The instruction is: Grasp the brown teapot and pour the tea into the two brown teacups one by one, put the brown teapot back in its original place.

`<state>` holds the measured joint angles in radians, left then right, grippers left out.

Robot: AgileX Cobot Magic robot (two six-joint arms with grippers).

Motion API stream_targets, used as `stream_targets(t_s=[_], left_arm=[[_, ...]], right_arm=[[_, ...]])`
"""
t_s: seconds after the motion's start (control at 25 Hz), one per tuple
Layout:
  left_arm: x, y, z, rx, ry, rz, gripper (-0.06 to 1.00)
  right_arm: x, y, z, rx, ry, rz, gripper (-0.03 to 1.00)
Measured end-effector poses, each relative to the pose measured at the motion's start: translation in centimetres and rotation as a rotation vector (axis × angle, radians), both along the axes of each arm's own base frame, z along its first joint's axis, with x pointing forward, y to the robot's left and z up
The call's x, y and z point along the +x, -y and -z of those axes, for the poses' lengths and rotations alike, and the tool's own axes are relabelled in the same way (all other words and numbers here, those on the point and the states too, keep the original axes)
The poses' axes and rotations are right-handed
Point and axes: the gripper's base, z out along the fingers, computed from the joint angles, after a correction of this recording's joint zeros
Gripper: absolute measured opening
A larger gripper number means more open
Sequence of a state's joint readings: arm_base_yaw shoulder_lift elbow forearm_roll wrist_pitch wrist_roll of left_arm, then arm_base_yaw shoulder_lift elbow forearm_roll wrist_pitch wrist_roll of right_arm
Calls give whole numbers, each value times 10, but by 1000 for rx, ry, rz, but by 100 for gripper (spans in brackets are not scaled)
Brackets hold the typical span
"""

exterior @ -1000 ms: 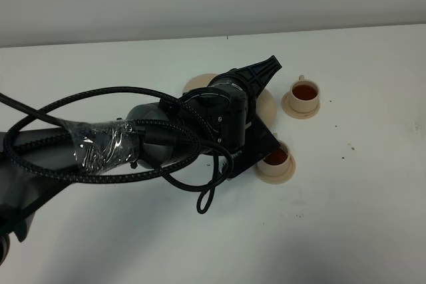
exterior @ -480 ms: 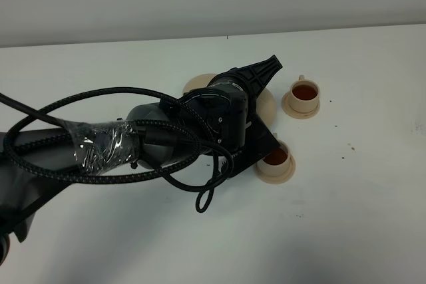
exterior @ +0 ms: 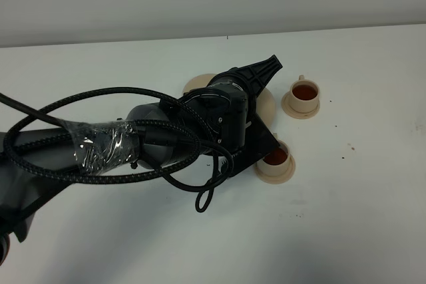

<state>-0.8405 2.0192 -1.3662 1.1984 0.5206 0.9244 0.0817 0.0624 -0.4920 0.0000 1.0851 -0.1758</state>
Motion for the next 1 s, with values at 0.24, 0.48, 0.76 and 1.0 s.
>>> stream_targets(t_s=[0.24,0.48,0.76,1.0], left_arm=[[0,0,0,1,1,2,13],[0,0,0,1,3,7,13],[1,1,-1,9,14,21,13],[1,2,-1,4,14,31,13]], right_arm=[[0,0,0,0,0,0,24],[0,0,0,0,0,0,24],[0,0,0,0,0,0,24],[0,0,0,0,0,0,24]])
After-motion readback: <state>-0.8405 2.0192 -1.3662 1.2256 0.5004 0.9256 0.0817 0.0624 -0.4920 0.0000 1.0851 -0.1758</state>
